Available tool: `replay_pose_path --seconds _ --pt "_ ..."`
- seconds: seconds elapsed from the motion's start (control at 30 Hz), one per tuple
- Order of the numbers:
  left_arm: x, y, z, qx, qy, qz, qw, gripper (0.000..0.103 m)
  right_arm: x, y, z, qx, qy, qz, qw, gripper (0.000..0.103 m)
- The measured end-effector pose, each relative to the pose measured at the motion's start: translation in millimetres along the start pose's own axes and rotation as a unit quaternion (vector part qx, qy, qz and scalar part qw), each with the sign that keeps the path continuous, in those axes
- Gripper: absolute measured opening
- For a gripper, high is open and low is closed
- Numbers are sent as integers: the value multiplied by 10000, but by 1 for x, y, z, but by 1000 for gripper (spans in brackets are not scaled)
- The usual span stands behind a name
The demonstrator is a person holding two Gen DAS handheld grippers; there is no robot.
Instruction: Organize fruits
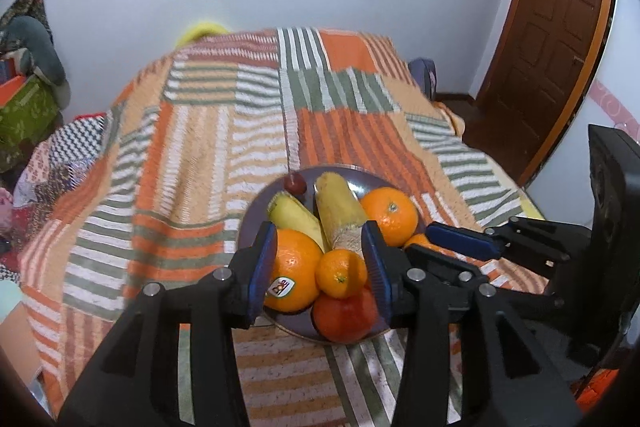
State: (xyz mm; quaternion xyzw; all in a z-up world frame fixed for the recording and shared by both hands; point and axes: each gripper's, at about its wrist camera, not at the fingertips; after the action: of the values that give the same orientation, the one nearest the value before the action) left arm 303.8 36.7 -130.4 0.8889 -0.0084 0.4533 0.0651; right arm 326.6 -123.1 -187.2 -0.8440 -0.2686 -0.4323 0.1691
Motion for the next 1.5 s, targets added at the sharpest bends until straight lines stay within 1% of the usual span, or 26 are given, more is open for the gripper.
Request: replay_pose_path --seconds 0.17,0.37,0.5,0.6,0.63,0.67,0.7,0.73,0.77,0.83,0.87,0.9,0.93,1.0,1.07,1.1,1.17,1.23,1.3,1.37,1.5 --pt "12 7 -55 61 541 15 9985 44 15 -6 -47 -94 454 43 9989 20" --pt "23 19 -135 46 1287 -6 9917 44 34 -19 -122 -192 1185 72 9927 21" --pt "24 31 -186 51 1728 -15 9849 44 39 -33 -172 -218 1715 106 9849 30" --pt "22 41 -219 106 2010 45 9795 44 40 -47 -204 -332 2066 34 9779 33" --pt "20 44 -228 116 2091 65 9778 45 39 -52 -214 -343 2182 33 9753 36" --pt "18 46 -239 125 2183 86 9758 48 38 -53 -220 -334 2254 45 9737 38" --pt "16 49 -249 137 2273 100 9737 53 37 -56 -227 -337 2339 63 9717 44" --pt "14 51 -257 142 2345 115 9719 56 36 -59 -234 -350 2420 74 9696 49" --pt "11 54 -266 144 2429 152 9698 59 34 -62 -241 -385 2520 73 9669 51" --pt "8 58 -277 158 2501 202 9679 63 32 -69 -252 -472 2671 24 9625 57" --pt "7 60 -282 160 2535 220 9670 68 31 -71 -255 -501 2716 -3 9611 59" --pt "5 62 -287 158 2567 240 9661 72 30 -73 -257 -528 2753 -19 9599 64" --pt "3 64 -291 175 2599 262 9651 74 29 -75 -259 -549 2789 -24 9587 74" --pt "0 66 -296 222 2670 301 9630 83 27 -78 -264 -611 2893 -5 9553 81" --pt "-2 69 -300 233 2725 333 9613 86 26 -80 -264 -744 2968 -52 9520 84" --pt "-3 69 -302 247 2738 342 9609 90 26 -82 -265 -783 2989 -72 9510 84" --pt "-4 71 -305 278 2777 343 9597 92 25 -85 -266 -797 3006 -80 9504 88" --pt "-6 72 -308 278 2806 334 9588 93 24 -84 -267 -823 3051 -32 9488 99" --pt "-9 73 -311 284 2820 331 9584 97 21 -84 -270 -843 3103 14 9469 102" --pt "-10 73 -313 313 2828 338 9581 99 17 -85 -271 -873 3111 25 9463 103" --pt "-13 71 -312 303 2789 331 9593 100 15 -87 -274 -911 3125 15 9455 103"
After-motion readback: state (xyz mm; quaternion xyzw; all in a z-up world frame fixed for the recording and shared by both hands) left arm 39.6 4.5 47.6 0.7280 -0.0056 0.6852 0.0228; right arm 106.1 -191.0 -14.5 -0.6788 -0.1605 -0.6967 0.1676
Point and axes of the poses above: each gripper's, at about its wrist camera, not at the fingertips, and z roughly the way its jaws point, y to its right, x to its top, and after that the axes turned 8 degrees about y, right-handed
